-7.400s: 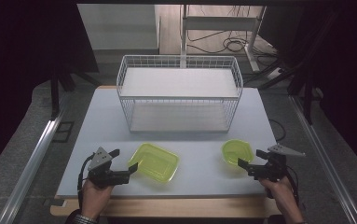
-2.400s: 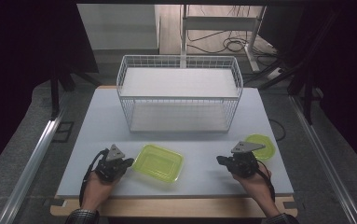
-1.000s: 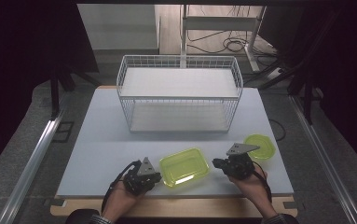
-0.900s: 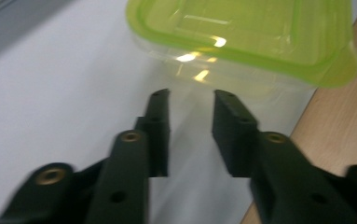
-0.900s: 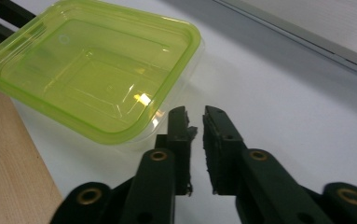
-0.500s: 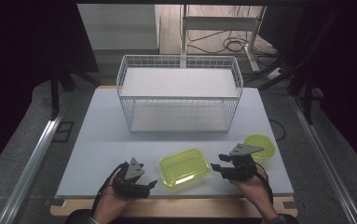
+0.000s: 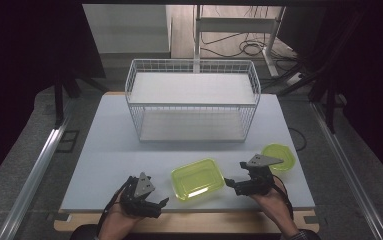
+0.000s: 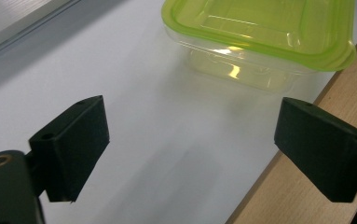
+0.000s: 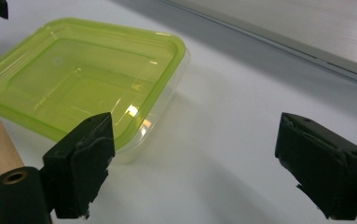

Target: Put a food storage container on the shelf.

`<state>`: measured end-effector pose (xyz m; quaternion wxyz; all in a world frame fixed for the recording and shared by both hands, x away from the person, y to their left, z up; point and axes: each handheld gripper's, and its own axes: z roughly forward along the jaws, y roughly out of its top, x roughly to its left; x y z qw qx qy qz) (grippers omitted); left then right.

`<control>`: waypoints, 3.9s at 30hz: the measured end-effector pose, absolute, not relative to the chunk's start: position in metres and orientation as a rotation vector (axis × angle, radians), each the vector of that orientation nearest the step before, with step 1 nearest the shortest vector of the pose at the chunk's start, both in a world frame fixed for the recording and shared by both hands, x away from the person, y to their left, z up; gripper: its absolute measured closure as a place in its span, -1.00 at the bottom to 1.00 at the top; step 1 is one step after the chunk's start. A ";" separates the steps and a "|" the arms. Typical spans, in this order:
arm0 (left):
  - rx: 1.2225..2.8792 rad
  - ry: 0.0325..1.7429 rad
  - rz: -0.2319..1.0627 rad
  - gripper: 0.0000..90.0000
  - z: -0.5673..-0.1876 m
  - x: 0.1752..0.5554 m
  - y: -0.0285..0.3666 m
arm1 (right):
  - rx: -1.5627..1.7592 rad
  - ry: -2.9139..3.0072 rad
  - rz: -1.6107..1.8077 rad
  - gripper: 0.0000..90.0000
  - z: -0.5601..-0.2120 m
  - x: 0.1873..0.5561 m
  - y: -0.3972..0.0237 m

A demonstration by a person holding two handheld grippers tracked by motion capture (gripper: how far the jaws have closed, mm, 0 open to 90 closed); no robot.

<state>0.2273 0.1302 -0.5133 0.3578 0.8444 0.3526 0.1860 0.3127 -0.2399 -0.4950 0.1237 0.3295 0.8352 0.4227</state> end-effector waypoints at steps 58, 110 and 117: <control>2.204 0.866 0.559 -0.85 -0.516 0.221 0.126 | 1.579 2.724 1.524 0.80 -0.496 0.370 -0.213; 2.170 0.902 0.532 -0.90 -0.515 0.224 0.130 | 1.520 2.377 1.899 0.81 -0.379 0.402 -0.229; 2.175 0.902 0.533 -0.90 -0.515 0.223 0.131 | 1.539 2.337 1.933 0.81 -0.363 0.412 -0.227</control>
